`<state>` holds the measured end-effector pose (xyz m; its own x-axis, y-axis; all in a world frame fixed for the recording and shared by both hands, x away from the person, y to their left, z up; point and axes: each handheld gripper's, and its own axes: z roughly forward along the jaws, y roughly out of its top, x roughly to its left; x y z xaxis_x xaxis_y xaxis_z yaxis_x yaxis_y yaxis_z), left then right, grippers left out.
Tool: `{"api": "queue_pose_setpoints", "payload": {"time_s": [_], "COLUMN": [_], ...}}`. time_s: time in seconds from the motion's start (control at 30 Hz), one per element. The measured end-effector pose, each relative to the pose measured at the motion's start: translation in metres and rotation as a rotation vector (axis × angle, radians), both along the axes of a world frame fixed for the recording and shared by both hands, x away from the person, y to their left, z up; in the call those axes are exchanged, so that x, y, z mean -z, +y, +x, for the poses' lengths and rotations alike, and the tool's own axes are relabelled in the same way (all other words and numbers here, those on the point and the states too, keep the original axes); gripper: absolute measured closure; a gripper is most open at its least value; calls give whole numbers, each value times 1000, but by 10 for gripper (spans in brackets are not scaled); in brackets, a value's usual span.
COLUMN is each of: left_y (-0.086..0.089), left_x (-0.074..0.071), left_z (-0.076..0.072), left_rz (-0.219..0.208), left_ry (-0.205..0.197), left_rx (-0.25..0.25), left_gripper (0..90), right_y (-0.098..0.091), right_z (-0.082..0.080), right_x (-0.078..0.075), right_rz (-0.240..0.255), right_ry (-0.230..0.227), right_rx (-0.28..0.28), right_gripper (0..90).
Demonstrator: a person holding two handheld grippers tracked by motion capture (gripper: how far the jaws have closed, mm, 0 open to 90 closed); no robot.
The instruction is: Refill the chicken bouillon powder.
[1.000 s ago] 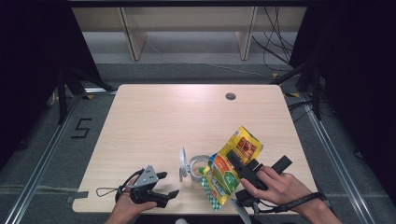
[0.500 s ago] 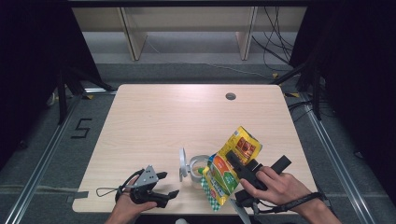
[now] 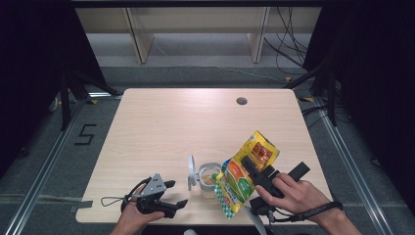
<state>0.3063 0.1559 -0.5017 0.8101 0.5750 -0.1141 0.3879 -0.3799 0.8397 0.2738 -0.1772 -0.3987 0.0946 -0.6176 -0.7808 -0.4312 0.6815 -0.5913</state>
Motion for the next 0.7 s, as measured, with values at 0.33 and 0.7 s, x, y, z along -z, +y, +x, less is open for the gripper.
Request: {"api": "queue_pose_setpoints", "payload": {"time_s": [0.33,0.7], "left_y": [0,1], "left_x": [0,0], "left_z": [0,1], "left_rz": [9,11], "left_ry": [3,-1], "left_rx": [5,6], "left_gripper": [202,202], "right_y": [-10,-7], "right_z": [-2,0], "right_x": [0,-1], "right_rz": [21,2], "right_ry": [1,5], "right_rx": [21,22], "right_gripper": [584,584]}}
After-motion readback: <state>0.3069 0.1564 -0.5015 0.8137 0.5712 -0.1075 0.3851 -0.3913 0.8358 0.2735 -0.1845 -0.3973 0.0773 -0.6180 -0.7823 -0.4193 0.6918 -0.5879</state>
